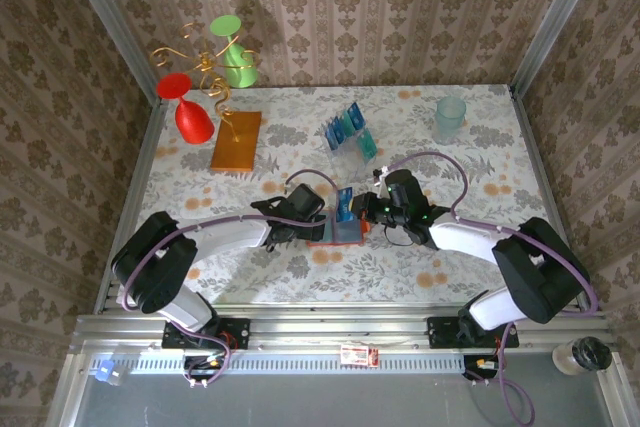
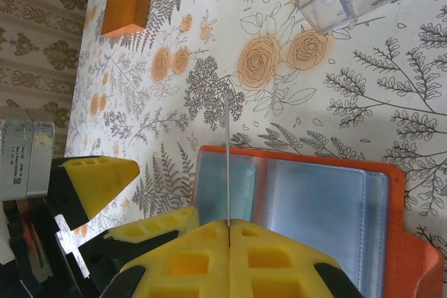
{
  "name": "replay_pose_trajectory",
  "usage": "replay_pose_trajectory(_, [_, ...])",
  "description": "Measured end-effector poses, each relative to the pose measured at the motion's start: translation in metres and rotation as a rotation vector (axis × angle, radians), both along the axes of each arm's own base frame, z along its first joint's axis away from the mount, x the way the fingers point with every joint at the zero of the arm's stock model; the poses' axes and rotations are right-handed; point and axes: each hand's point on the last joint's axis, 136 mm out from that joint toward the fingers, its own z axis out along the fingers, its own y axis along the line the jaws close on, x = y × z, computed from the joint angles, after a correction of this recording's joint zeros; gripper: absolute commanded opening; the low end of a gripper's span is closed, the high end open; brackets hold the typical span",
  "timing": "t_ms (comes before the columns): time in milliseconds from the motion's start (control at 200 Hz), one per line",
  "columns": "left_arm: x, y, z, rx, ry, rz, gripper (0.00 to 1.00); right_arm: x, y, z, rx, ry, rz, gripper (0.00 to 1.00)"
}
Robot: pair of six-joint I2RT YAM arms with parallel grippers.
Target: Put the credit cards into the card holder
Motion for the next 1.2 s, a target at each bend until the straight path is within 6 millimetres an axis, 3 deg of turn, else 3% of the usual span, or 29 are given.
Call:
replay_pose_trajectory(415, [-0.004, 0.013, -0.014, 0.053, 0.012, 0.032, 1.00, 0.001, 0.009, -0.014, 0.026, 0.028, 0.028, 0.00])
replay_pose_trajectory(1200, [-0.004, 0.016, -0.015, 0.058, 0.010, 0.044, 1.00, 0.002, 0.016, -0.038, 0.040, 0.037, 0.033, 0.00])
